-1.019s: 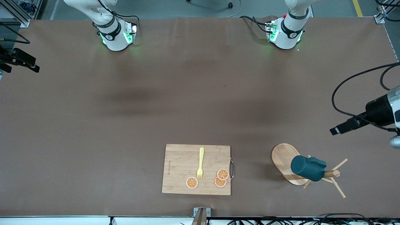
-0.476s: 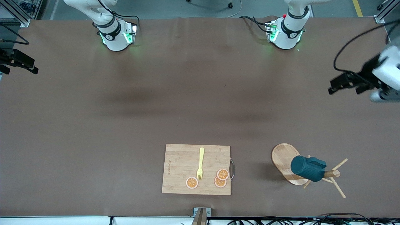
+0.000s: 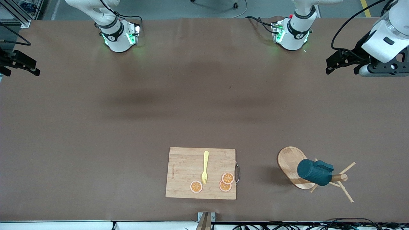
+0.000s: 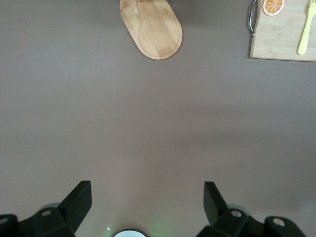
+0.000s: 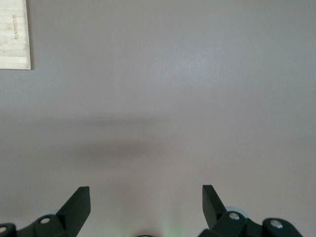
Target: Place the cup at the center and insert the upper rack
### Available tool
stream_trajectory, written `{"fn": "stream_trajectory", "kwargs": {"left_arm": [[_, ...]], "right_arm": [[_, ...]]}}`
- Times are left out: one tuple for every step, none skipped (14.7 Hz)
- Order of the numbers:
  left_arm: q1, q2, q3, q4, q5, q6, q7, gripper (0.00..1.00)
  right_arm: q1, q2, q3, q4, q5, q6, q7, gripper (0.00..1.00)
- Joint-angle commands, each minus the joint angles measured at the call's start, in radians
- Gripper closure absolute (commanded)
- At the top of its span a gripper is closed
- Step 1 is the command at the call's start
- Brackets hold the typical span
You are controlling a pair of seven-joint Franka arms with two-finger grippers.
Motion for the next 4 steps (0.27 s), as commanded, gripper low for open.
{"fn": "stream_trajectory", "kwargs": {"left_arm": [[-0.001,-0.015,0.007,-0.02,0.02,0.014,0.02,0.0],[0.0,-0.015,0.007,-0.019,0.02,0.014,0.018,0.0],[0.0,-0.015,0.007,-0.017,0.022,0.014,0.018,0.0],[0.0,-0.017,0.007,-0.017,0.022,0.014,0.017,0.0]], "right_arm": [[0.003,-0.014,0.003,-0.009,-0.006,-0.003,0.005,0.0],[0.003,-0.014,0.003,-0.009,-0.004,-0.003,0.005,0.0],[0.003,-0.016,0.003,-0.01,-0.004,-0.003,0.005,0.0],[0.003,-0.016,0.003,-0.01,-0.004,-0.005,0.005,0.0]]}}
